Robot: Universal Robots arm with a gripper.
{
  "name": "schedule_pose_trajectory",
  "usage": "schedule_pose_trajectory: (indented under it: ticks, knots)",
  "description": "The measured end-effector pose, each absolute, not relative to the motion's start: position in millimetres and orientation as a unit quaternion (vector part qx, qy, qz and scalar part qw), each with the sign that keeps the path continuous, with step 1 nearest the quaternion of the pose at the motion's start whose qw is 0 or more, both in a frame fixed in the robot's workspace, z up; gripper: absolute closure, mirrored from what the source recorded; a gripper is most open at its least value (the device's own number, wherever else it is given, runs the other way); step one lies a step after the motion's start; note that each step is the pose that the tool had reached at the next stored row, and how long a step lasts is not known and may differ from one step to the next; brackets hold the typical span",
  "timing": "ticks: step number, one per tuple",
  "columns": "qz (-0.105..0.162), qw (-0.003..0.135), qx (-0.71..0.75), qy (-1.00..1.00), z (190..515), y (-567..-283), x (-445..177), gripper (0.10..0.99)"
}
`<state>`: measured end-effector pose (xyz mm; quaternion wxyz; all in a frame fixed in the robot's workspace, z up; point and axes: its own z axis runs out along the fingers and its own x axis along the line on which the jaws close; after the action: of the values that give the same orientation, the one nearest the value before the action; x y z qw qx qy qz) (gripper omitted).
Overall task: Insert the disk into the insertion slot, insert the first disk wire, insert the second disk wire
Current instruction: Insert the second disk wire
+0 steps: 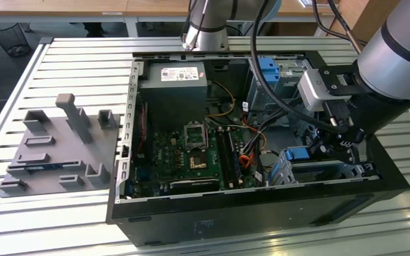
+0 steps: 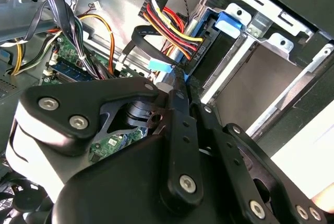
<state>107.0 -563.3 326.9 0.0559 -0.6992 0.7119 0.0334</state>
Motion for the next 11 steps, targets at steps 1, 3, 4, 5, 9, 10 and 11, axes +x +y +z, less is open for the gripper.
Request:
schedule_pose_trajectory:
  ticks: [1,3,4,5,9,10,11]
  knots:
    - [0.033,0.056,-0.699,0.712,326.9,-563.3,107.0,0.937]
    - [0.033,0.056,-0.699,0.712,327.1,-563.3,107.0,0.929]
    - [0.033,0.056,-0.699,0.712,327.6,-563.3,107.0,0.863]
    - [0.033,0.056,-0.699,0.712,328.2,-563.3,107.0,0.863]
    - [0.033,0.056,-0.699,0.712,331.5,-563.3,107.0,0.863]
    - [0.033,0.056,-0.699,0.712,332.7,-563.3,107.0,0.863]
    - [0.033,0.056,-0.699,0.712,333.6,-563.3,107.0,0.863]
